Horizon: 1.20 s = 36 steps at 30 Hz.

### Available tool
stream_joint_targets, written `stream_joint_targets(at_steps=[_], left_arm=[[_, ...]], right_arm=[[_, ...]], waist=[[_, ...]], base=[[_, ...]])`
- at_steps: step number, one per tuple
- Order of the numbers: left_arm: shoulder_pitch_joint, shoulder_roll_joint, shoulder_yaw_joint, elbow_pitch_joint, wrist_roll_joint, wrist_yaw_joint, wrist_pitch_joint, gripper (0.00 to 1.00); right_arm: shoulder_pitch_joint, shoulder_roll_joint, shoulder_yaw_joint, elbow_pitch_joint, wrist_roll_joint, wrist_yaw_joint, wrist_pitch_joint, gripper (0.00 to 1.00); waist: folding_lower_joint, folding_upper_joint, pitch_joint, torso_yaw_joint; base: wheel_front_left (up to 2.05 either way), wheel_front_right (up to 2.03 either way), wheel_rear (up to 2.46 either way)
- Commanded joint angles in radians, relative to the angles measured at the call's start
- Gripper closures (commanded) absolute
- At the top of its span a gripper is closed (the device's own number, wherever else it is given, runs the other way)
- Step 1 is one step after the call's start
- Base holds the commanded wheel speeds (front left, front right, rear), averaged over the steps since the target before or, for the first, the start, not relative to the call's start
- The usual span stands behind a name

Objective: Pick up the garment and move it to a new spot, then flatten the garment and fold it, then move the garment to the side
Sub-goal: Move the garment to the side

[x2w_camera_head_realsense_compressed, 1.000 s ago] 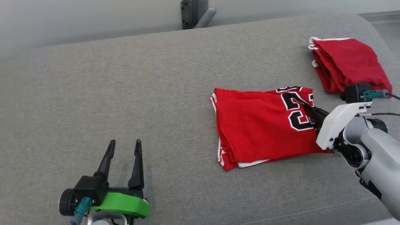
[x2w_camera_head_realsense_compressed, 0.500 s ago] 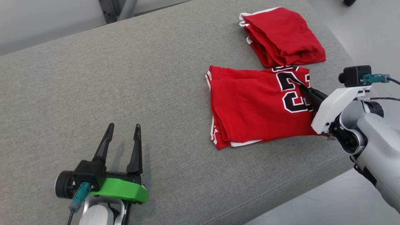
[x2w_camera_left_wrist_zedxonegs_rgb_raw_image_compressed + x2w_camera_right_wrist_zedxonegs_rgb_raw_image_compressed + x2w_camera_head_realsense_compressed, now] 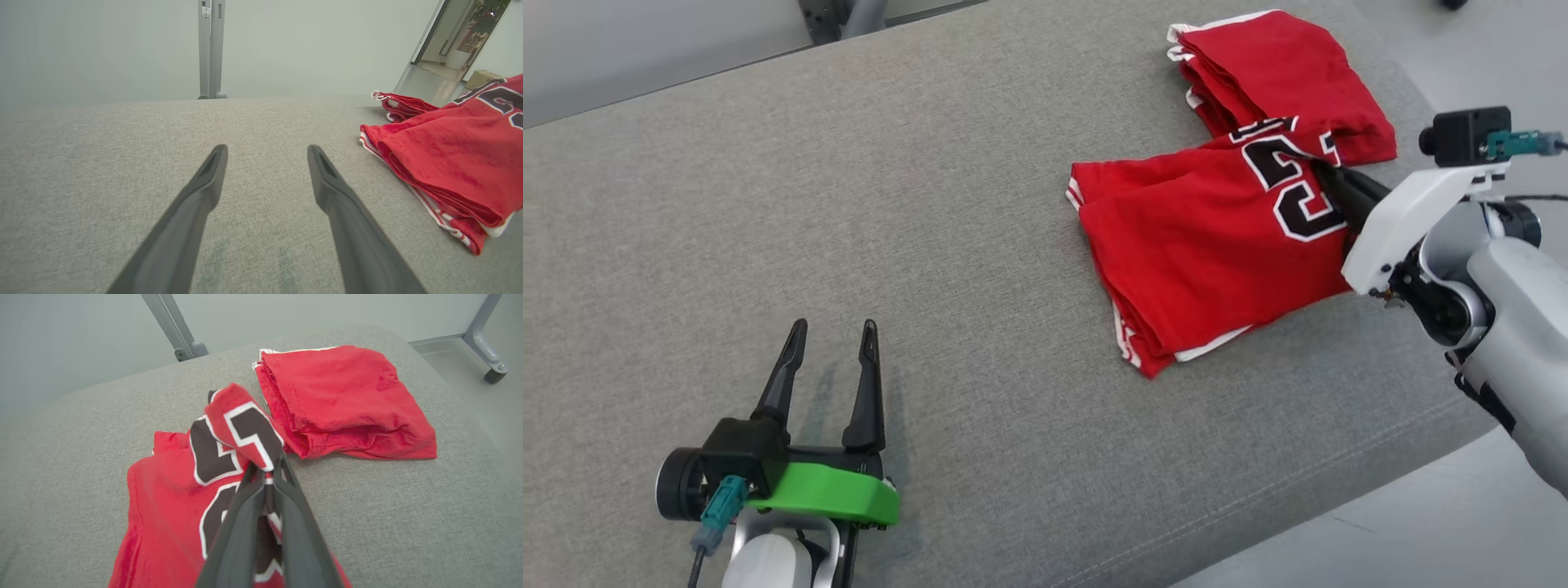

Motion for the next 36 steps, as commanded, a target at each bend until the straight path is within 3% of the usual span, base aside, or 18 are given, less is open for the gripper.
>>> stream_joint_targets(at_steps=[1, 11, 15, 28, 36], left_arm=[[0.008, 0.002, 0.003, -0.003, 0.001, 0.002, 0.0, 0.0], [0.0, -0.005, -0.002, -0.002, 0.002, -0.004, 0.0, 0.0], [0.0, -0.009, -0.005, 0.001, 0.002, -0.007, 0.0, 0.0], [-0.017, -0.007, -0.019, -0.001, 0.023, -0.018, 0.0, 0.0], [-0.047, 0.016, -0.041, -0.004, 0.035, -0.027, 0.007, 0.0]], right_arm=[[-0.025, -0.003, -0.005, 0.001, -0.011, 0.0, 0.007, 1.0], [-0.226, 0.039, -0.068, 0.117, -0.073, 0.0, 0.078, 1.0], [-0.283, 0.026, -0.085, 0.182, -0.103, 0.0, 0.106, 1.0], [-0.394, -0.101, -0.16, 0.376, -0.196, 0.0, 0.142, 1.0], [-0.45, -0.173, -0.189, 0.546, -0.304, -0.001, 0.062, 1.0]], waist=[[0.0, 0.0061, -0.011, 0.028], [0.0, 0.0061, 0.006, 0.098], [0.0, 0.0061, 0.011, 0.125], [0.0, 0.0061, 0.056, 0.203], [0.0, 0.0061, 0.13, 0.268]], base=[[0.0, 0.0, 0.0], [0.0, 0.0, 0.0], [0.0, 0.0, 0.0], [0.0, 0.0, 0.0], [0.0, 0.0, 0.0]])
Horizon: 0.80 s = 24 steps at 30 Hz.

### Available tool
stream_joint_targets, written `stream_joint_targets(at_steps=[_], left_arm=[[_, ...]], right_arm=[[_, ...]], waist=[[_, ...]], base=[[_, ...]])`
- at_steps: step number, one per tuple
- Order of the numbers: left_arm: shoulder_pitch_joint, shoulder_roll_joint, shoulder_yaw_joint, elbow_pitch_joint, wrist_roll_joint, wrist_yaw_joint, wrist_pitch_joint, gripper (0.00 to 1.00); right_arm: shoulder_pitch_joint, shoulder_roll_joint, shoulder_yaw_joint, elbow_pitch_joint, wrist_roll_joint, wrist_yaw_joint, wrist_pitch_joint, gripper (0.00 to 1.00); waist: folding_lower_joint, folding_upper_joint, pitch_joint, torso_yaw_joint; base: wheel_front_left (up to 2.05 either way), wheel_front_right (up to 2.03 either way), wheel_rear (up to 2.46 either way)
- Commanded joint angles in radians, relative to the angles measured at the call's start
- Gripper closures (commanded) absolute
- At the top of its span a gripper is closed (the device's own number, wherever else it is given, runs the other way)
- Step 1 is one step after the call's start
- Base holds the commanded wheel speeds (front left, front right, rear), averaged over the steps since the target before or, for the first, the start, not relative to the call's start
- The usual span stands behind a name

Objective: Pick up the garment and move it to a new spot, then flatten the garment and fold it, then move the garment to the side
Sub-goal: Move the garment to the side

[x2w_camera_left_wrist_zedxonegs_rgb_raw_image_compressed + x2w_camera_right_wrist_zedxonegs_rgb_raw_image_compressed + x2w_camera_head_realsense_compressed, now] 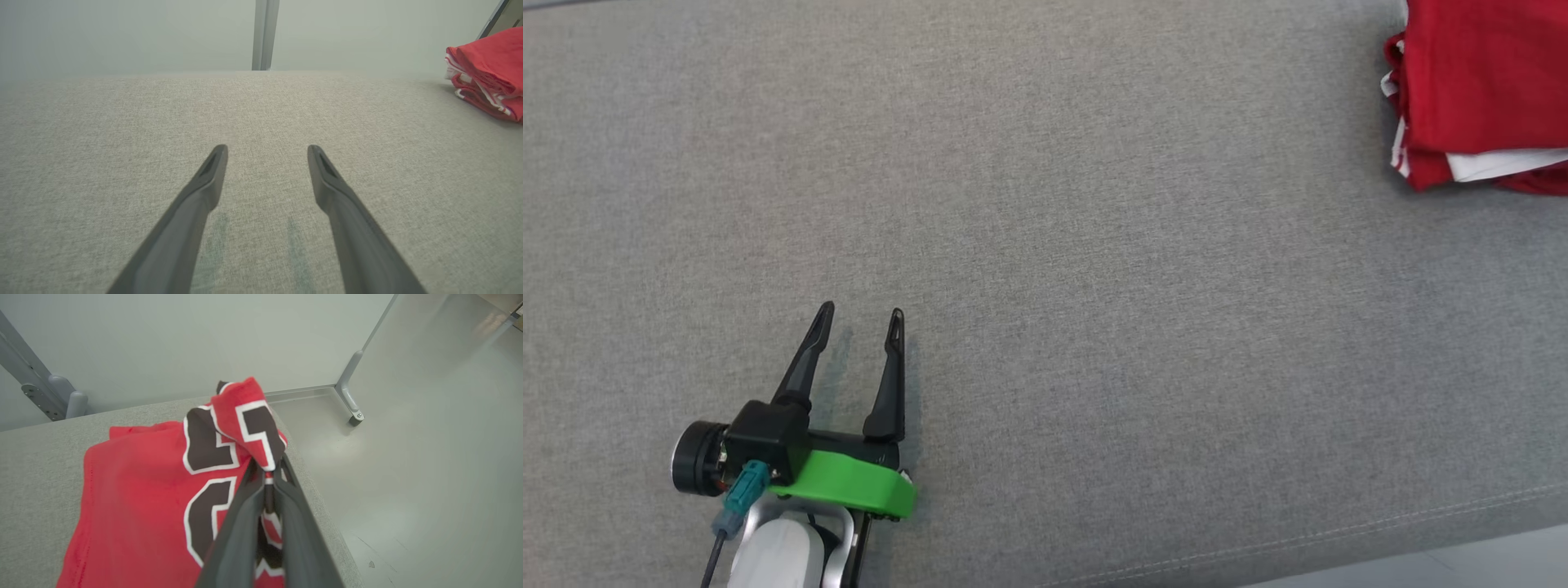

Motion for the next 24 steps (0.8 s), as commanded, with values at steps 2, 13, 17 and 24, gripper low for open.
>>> stream_joint_targets(at_steps=[2, 13, 17, 24], left_arm=[[-0.024, 0.01, -0.003, -0.007, 0.005, -0.005, 0.002, 0.0], [-0.059, 0.036, -0.025, -0.046, 0.021, -0.007, 0.022, 0.0], [-0.067, 0.041, -0.029, -0.054, 0.023, -0.006, 0.024, 0.0], [-0.072, 0.048, -0.033, -0.059, 0.022, 0.003, 0.029, 0.0]], right_arm=[[-0.023, -0.009, -0.009, 0.026, -0.022, -0.001, -0.032, 1.0], [-0.055, -0.056, -0.034, 0.102, -0.242, -0.001, -0.174, 1.0], [-0.033, -0.061, -0.093, 0.102, -0.319, -0.001, -0.185, 0.19], [-0.017, -0.031, -0.223, 0.103, -0.44, -0.001, -0.213, 0.0]], waist=[[0.0, 0.0061, 0.05, 0.043], [0.0, 0.0061, 0.178, 0.109], [0.0, 0.0061, 0.199, 0.114], [0.0, 0.0061, 0.203, 0.101]], base=[[0.0, 0.0, 0.0], [0.0, 0.0, 0.0], [0.0, 0.0, 0.0], [0.0, 0.0, 0.0]])
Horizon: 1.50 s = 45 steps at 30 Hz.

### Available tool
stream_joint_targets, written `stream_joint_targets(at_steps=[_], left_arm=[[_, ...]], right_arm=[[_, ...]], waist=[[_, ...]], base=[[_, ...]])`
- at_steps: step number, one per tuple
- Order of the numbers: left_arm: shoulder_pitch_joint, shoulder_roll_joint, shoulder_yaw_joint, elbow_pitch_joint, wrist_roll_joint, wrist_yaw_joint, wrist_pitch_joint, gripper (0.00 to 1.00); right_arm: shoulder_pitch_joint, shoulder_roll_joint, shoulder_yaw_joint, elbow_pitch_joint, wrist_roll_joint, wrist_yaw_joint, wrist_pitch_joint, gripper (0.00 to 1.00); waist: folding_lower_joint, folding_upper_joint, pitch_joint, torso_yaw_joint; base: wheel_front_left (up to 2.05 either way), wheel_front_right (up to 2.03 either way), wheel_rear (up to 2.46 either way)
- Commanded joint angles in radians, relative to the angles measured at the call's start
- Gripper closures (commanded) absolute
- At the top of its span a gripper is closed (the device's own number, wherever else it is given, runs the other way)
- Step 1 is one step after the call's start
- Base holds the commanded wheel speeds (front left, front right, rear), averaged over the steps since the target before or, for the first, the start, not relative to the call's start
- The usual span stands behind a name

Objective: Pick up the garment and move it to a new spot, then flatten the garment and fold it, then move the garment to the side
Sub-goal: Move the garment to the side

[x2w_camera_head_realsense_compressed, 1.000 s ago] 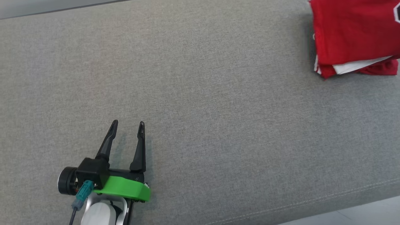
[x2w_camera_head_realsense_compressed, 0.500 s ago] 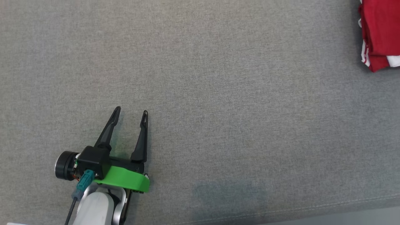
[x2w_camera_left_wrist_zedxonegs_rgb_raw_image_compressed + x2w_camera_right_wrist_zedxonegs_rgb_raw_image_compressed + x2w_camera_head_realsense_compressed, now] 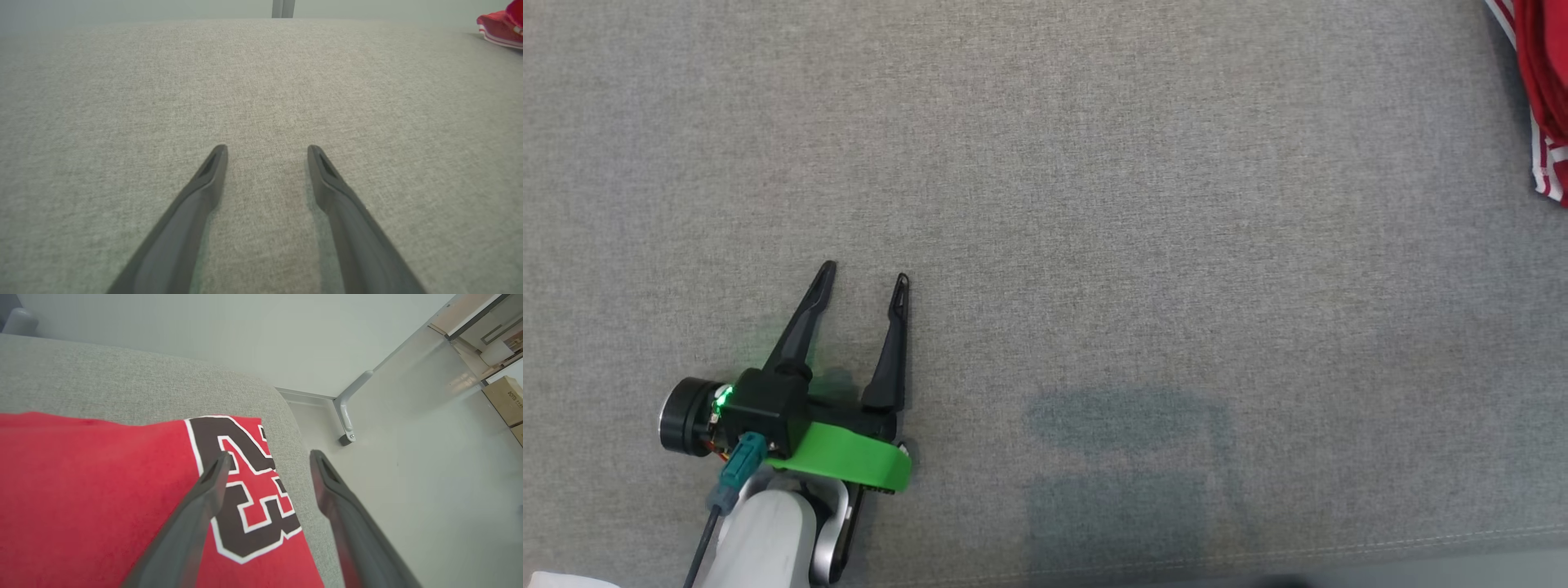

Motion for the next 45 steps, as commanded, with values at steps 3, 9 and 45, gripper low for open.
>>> stream_joint_targets(at_steps=[3, 9, 45], left_arm=[[-0.019, 0.008, -0.004, 0.0, -0.001, 0.006, 0.001, 0.0], [-0.022, 0.011, 0.002, 0.006, -0.012, 0.01, -0.009, 0.0], [0.167, -0.017, 0.178, 0.111, -0.113, 0.14, -0.036, 0.0]], right_arm=[[0.031, 0.019, -0.083, 0.002, -0.065, -0.001, 0.003, 0.0], [0.038, 0.055, -0.158, 0.002, -0.154, -0.001, -0.044, 0.0], [0.761, 0.544, -0.245, -0.738, -0.107, -0.001, -0.175, 0.0]], waist=[[-0.0001, 0.0061, -0.012, -0.017], [-0.0001, 0.0061, -0.055, -0.038], [-0.0001, 0.0061, -0.504, -0.125]], base=[[0.0, 0.0, 0.0], [0.0, 0.0, 0.0], [0.0, 0.0, 0.0]])
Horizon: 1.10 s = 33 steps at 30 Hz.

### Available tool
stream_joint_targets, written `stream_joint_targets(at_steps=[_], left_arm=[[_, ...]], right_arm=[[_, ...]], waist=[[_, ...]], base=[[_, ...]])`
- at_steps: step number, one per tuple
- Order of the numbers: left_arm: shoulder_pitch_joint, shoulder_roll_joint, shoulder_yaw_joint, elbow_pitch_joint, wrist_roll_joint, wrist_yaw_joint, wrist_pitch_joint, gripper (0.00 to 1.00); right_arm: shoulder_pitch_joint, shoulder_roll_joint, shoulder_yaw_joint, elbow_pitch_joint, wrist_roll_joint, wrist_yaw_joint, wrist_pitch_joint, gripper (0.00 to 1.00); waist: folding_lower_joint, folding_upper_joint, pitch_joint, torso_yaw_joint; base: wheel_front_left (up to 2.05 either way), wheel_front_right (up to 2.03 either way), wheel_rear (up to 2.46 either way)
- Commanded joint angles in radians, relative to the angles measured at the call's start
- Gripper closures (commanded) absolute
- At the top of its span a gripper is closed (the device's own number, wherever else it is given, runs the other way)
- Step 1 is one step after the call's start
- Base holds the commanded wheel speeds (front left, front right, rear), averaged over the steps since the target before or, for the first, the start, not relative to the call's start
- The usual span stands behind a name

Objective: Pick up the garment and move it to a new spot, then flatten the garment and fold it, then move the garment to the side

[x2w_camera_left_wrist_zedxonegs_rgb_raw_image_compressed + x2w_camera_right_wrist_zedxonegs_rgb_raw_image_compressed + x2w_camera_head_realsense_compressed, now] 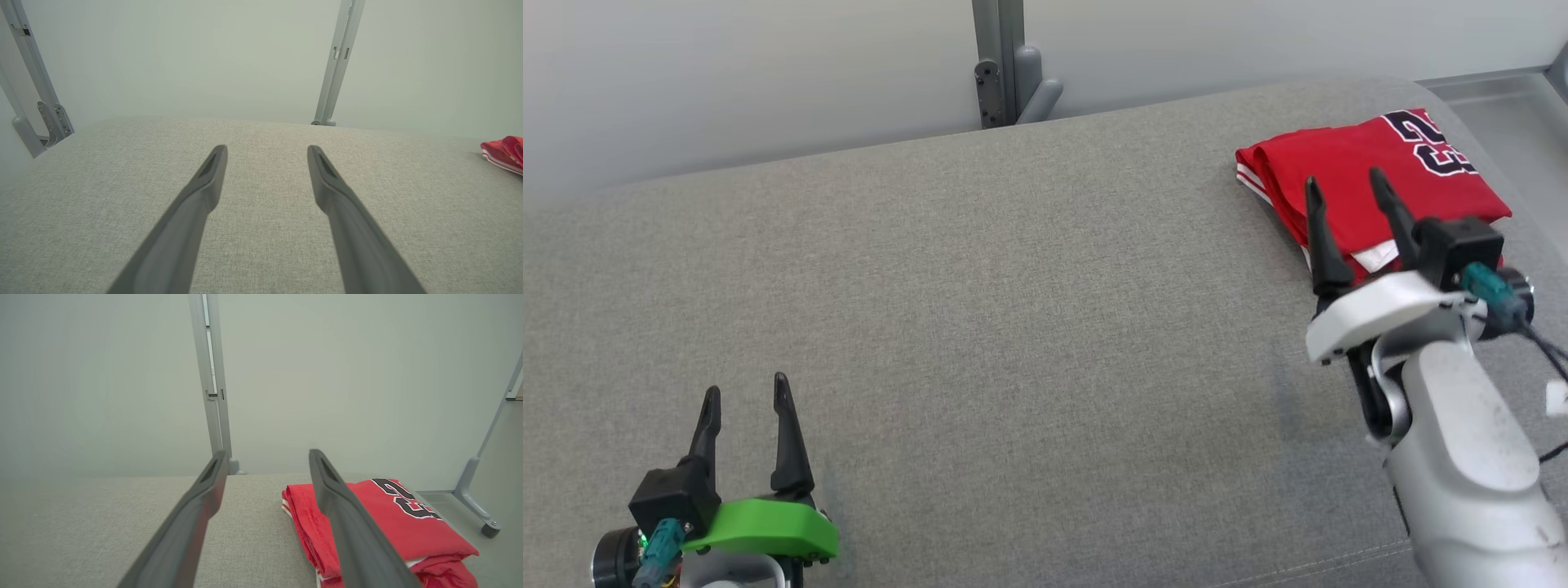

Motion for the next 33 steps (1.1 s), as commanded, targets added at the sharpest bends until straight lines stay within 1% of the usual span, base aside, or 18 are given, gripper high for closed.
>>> stream_joint_targets(at_steps=[1, 4, 7, 10, 14, 17, 22, 30, 33], left_arm=[[0.018, -0.003, 0.004, 0.003, 0.001, 0.003, -0.004, 0.0], [0.04, -0.01, 0.005, -0.004, -0.001, 0.002, -0.003, 0.0], [0.062, -0.017, 0.005, -0.011, 0.002, -0.003, -0.003, 0.0], [0.078, -0.021, 0.001, -0.017, 0.006, -0.008, -0.004, 0.0], [0.091, -0.026, -0.008, -0.024, 0.019, -0.01, -0.004, 0.0], [0.097, -0.029, -0.016, -0.022, 0.027, -0.013, -0.004, 0.0], [0.092, -0.029, -0.02, -0.018, 0.033, -0.019, -0.004, 0.0], [0.097, -0.031, -0.02, -0.023, 0.049, -0.026, -0.004, 0.0], [0.101, -0.033, -0.022, -0.029, 0.057, -0.023, -0.004, 0.0]], right_arm=[[0.049, 0.023, -0.015, -0.043, -0.005, -0.001, -0.002, 0.0], [0.162, 0.058, -0.048, -0.147, -0.04, -0.001, -0.002, 0.0], [0.258, 0.087, -0.055, -0.227, -0.052, -0.001, -0.002, 0.0], [0.336, 0.097, -0.046, -0.288, -0.04, -0.001, 0.009, 0.0], [0.401, 0.101, -0.02, -0.347, -0.001, -0.001, 0.016, 0.0], [0.429, 0.101, 0.007, -0.369, 0.03, -0.001, 0.021, 0.0], [0.448, 0.101, 0.03, -0.38, 0.046, -0.001, 0.027, 0.0], [0.458, 0.101, 0.04, -0.369, 0.052, -0.001, 0.029, 0.0], [0.459, 0.101, 0.043, -0.365, 0.056, -0.001, 0.027, 0.0]], waist=[[0.0001, 0.0061, -0.015, 0.003], [0.0001, 0.0061, -0.023, 0.008], [0.0001, 0.0061, -0.028, 0.015], [0.0001, 0.0061, -0.031, 0.02], [0.0001, 0.0061, -0.03, 0.024], [0.0001, 0.0061, -0.031, 0.029], [0.0001, 0.0061, -0.036, 0.036], [0.0001, 0.0061, -0.042, 0.048], [0.0001, 0.0061, -0.044, 0.051]], base=[[0.0, 0.0, 0.0], [0.0, 0.0, 0.0], [0.0, 0.0, 0.0], [0.0, 0.0, 0.0], [0.0, 0.0, 0.0], [0.0, 0.0, 0.0], [0.0, 0.0, 0.0], [0.0, 0.0, 0.0], [0.0, 0.0, 0.0]])
